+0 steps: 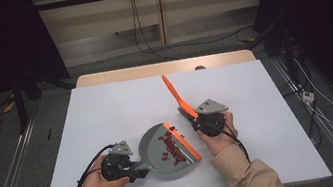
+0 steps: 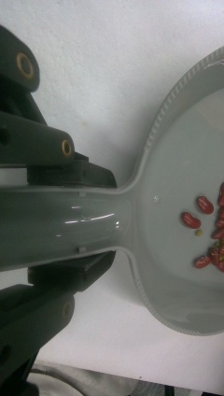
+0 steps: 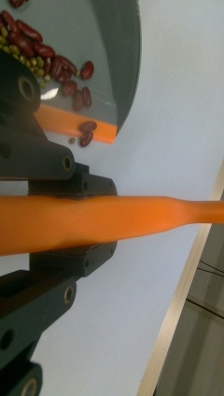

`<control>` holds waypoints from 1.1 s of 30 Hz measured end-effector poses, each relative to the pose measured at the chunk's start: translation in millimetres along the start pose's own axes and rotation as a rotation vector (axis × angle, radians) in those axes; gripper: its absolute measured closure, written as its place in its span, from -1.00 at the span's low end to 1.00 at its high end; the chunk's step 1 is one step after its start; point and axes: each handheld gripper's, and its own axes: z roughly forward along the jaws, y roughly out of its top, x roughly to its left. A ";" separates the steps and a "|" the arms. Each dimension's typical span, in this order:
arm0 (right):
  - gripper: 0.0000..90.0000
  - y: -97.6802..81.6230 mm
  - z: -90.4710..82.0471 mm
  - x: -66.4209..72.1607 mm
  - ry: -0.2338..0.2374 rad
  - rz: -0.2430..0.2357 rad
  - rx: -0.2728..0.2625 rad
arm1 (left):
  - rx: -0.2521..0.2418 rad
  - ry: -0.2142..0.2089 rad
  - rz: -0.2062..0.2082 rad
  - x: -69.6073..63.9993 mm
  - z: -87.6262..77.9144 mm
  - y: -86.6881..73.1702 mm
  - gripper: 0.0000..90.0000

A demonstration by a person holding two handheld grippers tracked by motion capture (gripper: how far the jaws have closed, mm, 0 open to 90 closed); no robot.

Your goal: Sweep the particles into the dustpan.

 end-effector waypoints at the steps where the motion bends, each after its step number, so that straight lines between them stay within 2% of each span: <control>1: 0.58 -0.4 -1.8 -3.2 -0.001 0.006 0.004 | -0.005 -0.001 -0.006 -0.3 0.4 -0.1 0.39; 7: 0.58 -3.4 -11.3 -22.7 -0.046 -0.007 0.011 | 0.002 0.001 -0.004 -0.2 1.0 0.0 0.39; 10: 0.58 -12.6 -5.5 -24.3 -0.060 -0.015 0.036 | 0.002 0.000 -0.005 -0.2 1.0 0.0 0.39; 11: 0.59 -16.5 -3.8 -22.6 -0.050 0.007 0.030 | 0.003 0.000 -0.005 -0.2 1.1 0.0 0.39; 14: 0.59 -18.4 -2.4 -8.7 -0.033 0.003 0.016 | 0.013 0.012 -0.002 -0.2 0.7 0.3 0.39; 15: 0.59 -18.1 -1.7 -3.5 -0.039 -0.017 0.017 | 0.013 0.012 -0.002 -0.3 0.6 0.3 0.39; 17: 0.59 -17.0 -1.6 4.0 -0.011 0.009 0.012 | 0.013 0.011 -0.002 -0.3 0.8 0.3 0.39; 21: 0.59 -13.3 -1.5 24.0 0.034 -0.006 0.010 | 0.011 -0.003 -0.002 0.5 1.1 0.3 0.39; 22: 0.59 -13.0 -0.9 29.3 0.044 -0.014 0.009 | 0.015 0.011 -0.001 -0.2 0.8 0.5 0.39; 23: 0.59 -12.6 -0.6 33.5 0.054 -0.010 0.005 | 0.011 -0.002 -0.003 0.3 1.1 0.3 0.39; 26: 0.58 -11.2 0.6 44.8 0.077 0.000 -0.005 | 0.010 -0.003 -0.005 0.6 1.1 0.3 0.39; 27: 0.58 -10.7 0.1 48.9 0.072 -0.015 -0.007 | 0.010 -0.004 -0.005 0.6 1.2 0.3 0.39; 28: 0.58 -10.6 -0.1 51.6 0.088 -0.013 -0.015 | 0.009 -0.006 -0.004 0.9 1.0 0.2 0.39; 33: 0.59 -6.3 -3.2 57.8 0.103 -0.009 -0.042 | 0.005 -0.004 -0.005 0.6 1.3 0.1 0.39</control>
